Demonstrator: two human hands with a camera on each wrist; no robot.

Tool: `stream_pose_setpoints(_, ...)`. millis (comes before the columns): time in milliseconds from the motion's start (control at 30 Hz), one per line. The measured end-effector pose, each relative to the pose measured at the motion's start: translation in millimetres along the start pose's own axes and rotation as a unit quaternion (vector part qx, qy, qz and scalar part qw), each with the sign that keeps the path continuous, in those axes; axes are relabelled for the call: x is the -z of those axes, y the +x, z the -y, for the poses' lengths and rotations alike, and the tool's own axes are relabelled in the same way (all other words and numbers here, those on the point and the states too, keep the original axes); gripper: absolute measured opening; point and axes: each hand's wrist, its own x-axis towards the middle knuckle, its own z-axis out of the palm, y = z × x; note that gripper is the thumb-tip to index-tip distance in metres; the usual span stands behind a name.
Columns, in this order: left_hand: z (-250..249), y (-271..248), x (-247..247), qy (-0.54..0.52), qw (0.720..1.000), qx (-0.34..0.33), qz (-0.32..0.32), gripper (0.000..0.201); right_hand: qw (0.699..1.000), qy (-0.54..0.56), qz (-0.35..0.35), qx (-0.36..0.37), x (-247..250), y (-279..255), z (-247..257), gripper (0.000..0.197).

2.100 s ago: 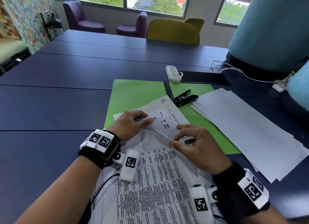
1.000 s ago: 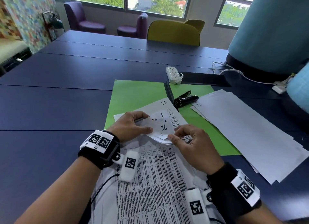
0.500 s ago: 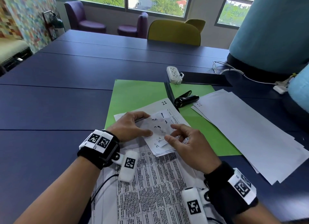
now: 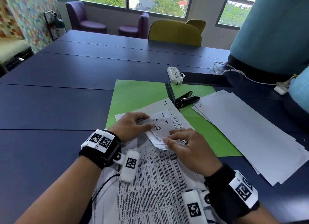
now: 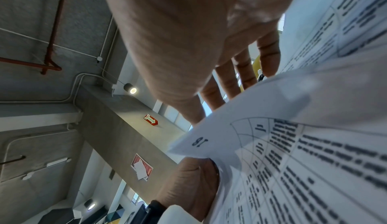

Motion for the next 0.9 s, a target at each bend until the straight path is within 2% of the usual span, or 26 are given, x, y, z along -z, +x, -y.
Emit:
stream_pose_setpoints(100, 1.3, -0.3, -0.9, -0.024, 1.000, -0.003, -0.008, 0.035, 1.000, 0.025, 0.003, 0.007, -3.0, -2.4, 1.2, 0.023)
stream_pose_setpoints(200, 0.7, -0.1, 0.6, -0.015, 1.000, 0.008, 0.003, 0.023, 0.999, 0.045, -0.001, 0.010, -5.4, -3.2, 3.1, 0.021)
stream_pose_setpoints(267, 1.2, 0.6, 2.1, -0.001, 1.000, 0.013, 0.011, 0.024, 0.998, 0.065, -0.020, -0.002, -5.0, -2.5, 3.7, 0.021)
stream_pose_setpoints(400, -0.1, 0.6, 4.5, 0.026, 0.999, 0.012, 0.024, 0.029, 0.997, 0.071, 0.005, -0.034, -5.3, -0.4, 4.8, 0.051)
stream_pose_setpoints(433, -0.6, 0.2, 4.5, 0.029, 0.999, 0.013, 0.026, 0.028, 0.996, 0.074, 0.008, -0.039, -5.7, 0.0, 4.8, 0.053)
stream_pose_setpoints(567, 0.5, 0.6, 4.8, 0.023, 0.999, 0.020, 0.018, 0.019, 0.999, 0.046, 0.019, -0.023, -7.6, 1.9, 4.1, 0.040)
stream_pose_setpoints(667, 1.7, 1.8, 4.5, 0.028, 0.999, 0.022, 0.013, 0.018, 0.999, 0.012, 0.050, -0.008, -8.6, 2.3, 6.8, 0.036)
stream_pose_setpoints(767, -0.3, 1.2, 2.4, 0.022, 1.000, 0.007, 0.008, 0.015, 0.999, 0.014, 0.047, -0.002, -7.9, 0.7, 7.1, 0.033)
stream_pose_setpoints(900, -2.2, -0.3, 0.4, -0.013, 1.000, -0.003, 0.003, 0.044, 0.999, 0.008, 0.031, 0.010, -10.2, -2.3, 4.4, 0.037)
